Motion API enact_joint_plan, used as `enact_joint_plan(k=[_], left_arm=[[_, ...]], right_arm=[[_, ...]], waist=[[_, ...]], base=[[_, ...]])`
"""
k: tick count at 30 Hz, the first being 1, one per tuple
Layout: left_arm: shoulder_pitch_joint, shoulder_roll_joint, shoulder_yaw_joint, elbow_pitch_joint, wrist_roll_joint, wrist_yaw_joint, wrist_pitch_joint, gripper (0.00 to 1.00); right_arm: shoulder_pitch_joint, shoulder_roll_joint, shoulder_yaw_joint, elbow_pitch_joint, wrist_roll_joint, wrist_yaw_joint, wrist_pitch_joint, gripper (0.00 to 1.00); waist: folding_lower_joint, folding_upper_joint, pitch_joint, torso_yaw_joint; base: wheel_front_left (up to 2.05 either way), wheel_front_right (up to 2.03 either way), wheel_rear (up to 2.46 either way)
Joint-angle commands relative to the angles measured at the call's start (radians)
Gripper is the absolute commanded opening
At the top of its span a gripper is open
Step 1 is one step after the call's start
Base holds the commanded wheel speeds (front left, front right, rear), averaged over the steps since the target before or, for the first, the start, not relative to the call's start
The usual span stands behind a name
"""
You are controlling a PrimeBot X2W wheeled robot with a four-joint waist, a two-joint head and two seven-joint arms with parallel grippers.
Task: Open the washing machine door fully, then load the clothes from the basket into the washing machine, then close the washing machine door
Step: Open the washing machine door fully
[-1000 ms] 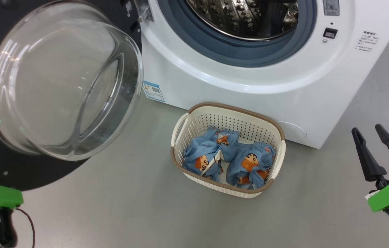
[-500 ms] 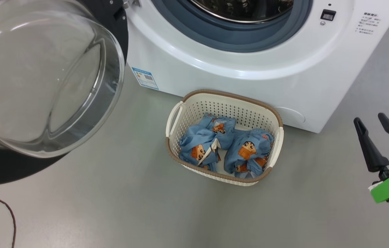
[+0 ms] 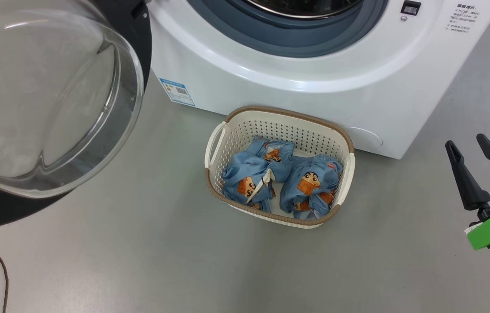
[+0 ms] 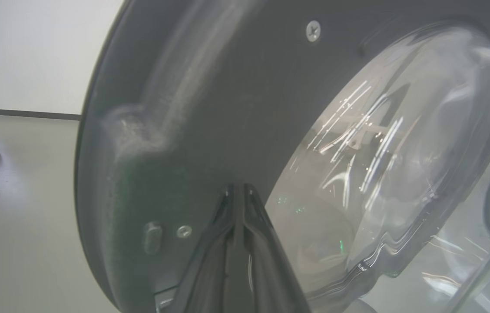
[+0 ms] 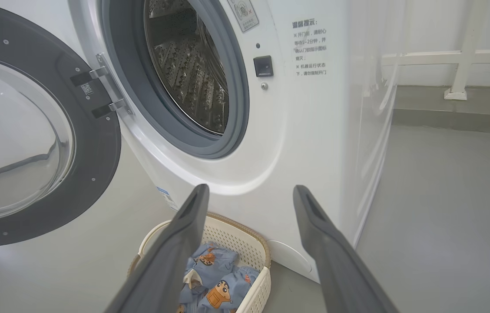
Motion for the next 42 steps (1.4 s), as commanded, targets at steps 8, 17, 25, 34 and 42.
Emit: enact_joint_plan(k=[8,17,25,34,42], left_arm=[[-0.017,0.072,0.065,-0.005,0.05,-0.022,-0.005,0.0],[-0.03,0.075,0.1,0.015,0.077,-0.029,-0.005,0.0],[-0.031,0.061,0.124,0.027,0.093,-0.041,-0.005,0.0],[0.021,0.017,0.122,-0.037,0.08,-0.07,-0.005,0.0],[0.101,-0.034,0.049,-0.149,0.035,-0.075,-0.005,0.73]], right_arm=[[-0.015,-0.03,0.03,-0.012,0.003,0.008,-0.012,1.0],[-0.022,-0.041,0.042,-0.014,0.006,0.008,-0.012,1.0],[-0.028,-0.044,0.051,-0.011,0.009,0.008,-0.012,1.0],[-0.007,-0.018,0.046,-0.006,0.01,0.008,-0.012,1.0],[0.012,0.014,0.033,-0.011,0.006,0.008,-0.012,1.0]], waist=[[-0.0001,0.0,-0.013,0.0],[-0.0001,0.0,-0.004,-0.003],[-0.0001,0.0,-0.012,-0.007],[-0.0001,0.0,-0.055,-0.001],[-0.0001,0.0,-0.091,-0.01]], base=[[0.0,0.0,0.0],[0.0,0.0,0.0],[0.0,0.0,0.0],[0.0,0.0,0.0],[0.0,0.0,0.0]])
